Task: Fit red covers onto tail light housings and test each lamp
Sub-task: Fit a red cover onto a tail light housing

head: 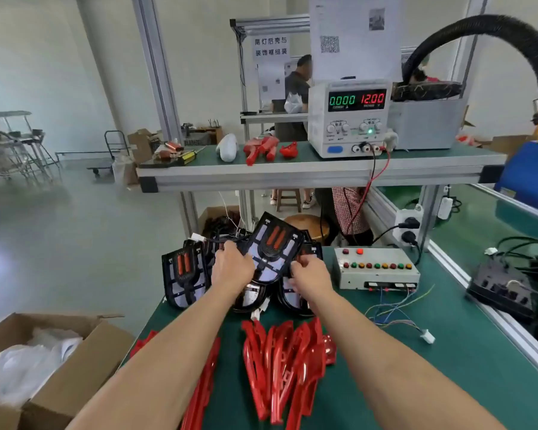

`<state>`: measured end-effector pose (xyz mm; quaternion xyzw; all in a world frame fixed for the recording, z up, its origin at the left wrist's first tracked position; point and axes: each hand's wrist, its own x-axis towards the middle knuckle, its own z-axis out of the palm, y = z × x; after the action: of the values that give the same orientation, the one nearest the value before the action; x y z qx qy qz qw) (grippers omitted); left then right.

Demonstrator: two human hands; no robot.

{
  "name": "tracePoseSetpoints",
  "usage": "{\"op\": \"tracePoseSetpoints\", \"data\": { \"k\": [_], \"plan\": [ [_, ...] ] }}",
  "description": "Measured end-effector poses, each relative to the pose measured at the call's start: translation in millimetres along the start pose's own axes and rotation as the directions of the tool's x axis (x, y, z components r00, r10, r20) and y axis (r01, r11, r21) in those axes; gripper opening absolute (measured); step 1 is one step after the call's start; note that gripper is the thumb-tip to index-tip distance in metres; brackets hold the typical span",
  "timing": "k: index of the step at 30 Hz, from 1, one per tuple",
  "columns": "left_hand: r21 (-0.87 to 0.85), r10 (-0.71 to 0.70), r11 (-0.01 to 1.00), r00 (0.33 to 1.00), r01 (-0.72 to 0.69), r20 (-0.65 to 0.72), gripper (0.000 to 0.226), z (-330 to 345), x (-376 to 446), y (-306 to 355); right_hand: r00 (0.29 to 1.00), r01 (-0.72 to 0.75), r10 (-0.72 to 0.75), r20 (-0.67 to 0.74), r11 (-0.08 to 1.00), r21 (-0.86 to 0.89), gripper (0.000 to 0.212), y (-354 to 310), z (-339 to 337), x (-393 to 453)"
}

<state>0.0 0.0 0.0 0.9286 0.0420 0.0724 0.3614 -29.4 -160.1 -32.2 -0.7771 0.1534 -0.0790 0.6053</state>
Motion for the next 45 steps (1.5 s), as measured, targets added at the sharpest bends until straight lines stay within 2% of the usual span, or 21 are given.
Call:
{"op": "tracePoseSetpoints", "data": {
  "k": [2,4,7,10,14,16,19,22,24,26,27,28,30,34,37,42,45],
  "plan": [
    [0.059,-0.011,0.998,0.999,0.009,0.032,0.044,3.7,4.5,-1.9,0.997,-0.014,0.008,-0.073,0.996,-0.088,0.027,-1.1,2.4,12.7],
    [0.086,-0.007,0.996,0.998,0.002,0.055,0.035,9.6,5.5,-8.0,0.994,-0.039,0.028,-0.110,0.994,-0.098,0.032,-3.3,4.3,22.3],
    [0.014,-0.002,1.000,0.999,0.002,0.039,0.020,13.0,4.1,-13.5,0.990,-0.038,0.027,-0.136,0.996,-0.086,0.037,-7.6,8.9,33.7],
    [-0.074,0.034,0.997,0.999,-0.034,0.006,0.022,14.4,1.9,-15.7,0.994,0.003,-0.017,-0.109,0.991,-0.132,0.034,-9.5,10.7,39.6],
    [-0.168,0.080,0.983,0.997,-0.079,-0.005,0.030,11.9,-3.0,-16.1,0.995,0.009,0.002,-0.100,0.995,0.102,0.022,-7.1,6.4,39.2],
    [-0.197,0.105,0.975,0.994,-0.105,-0.012,0.028,10.8,-7.1,-18.5,0.994,0.051,-0.038,-0.106,0.990,0.130,0.019,-3.5,-1.0,34.8],
    [-0.205,0.199,0.957,0.979,-0.206,-0.055,0.023,5.3,-18.0,-16.7,0.987,0.120,-0.093,-0.133,0.969,0.214,0.013,3.1,-16.5,15.7],
    [-0.176,0.350,0.916,0.933,-0.360,-0.090,0.025,-1.1,-29.5,-13.7,0.973,0.218,-0.177,-0.148,0.916,0.336,0.008,9.8,-37.1,-9.7],
    [-0.142,0.433,0.885,0.896,-0.443,-0.097,0.028,-8.8,-39.4,-8.3,0.949,0.311,-0.279,-0.144,0.904,0.295,0.008,12.4,-53.1,-28.2],
    [-0.095,0.501,0.856,0.861,-0.508,-0.094,0.029,-16.6,-44.5,1.4,0.929,0.359,-0.338,-0.153,0.923,0.137,0.010,17.0,-69.7,-43.4],
    [-0.081,0.531,0.839,0.842,-0.538,-0.089,0.029,-19.9,-47.8,6.6,0.934,0.332,-0.314,-0.172,0.939,0.092,0.019,19.9,-78.1,-52.8],
    [-0.074,0.560,0.822,0.825,-0.565,-0.082,0.028,-23.5,-52.2,12.8,0.939,0.314,-0.289,-0.187,0.941,0.123,0.029,22.1,-86.4,-63.0],
    [-0.045,0.617,0.785,0.787,-0.617,-0.028,0.032,-28.3,-61.1,28.0,0.954,0.280,-0.235,-0.185,0.921,0.271,0.045,25.5,-103.3,-84.0],
    [-0.024,0.677,0.733,0.726,-0.680,0.122,0.036,-24.8,-79.5,56.7,0.958,0.271,-0.226,-0.176,0.916,0.297,0.020,41.0,-130.5,-125.1],
    [-0.053,0.707,0.702,0.687,-0.710,0.169,0.039,-10.6,-94.8,70.7,0.959,0.252,-0.187,-0.213,0.906,0.341,0.016,60.0,-141.3,-149.6],
    [-0.112,0.611,0.789,0.751,-0.604,0.252,0.038,24.6,-122.1,66.4,0.949,0.121,-0.001,-0.314,0.924,0.363,0.027,90.6,-147.3,-184.1],
    [-0.115,0.510,0.856,0.789,-0.504,0.342,0.037,36.3,-139.5,47.0,0.946,0.009,0.126,-0.297,0.909,0.416,0.029,106.8,-142.7,-201.3]
  ]
}}
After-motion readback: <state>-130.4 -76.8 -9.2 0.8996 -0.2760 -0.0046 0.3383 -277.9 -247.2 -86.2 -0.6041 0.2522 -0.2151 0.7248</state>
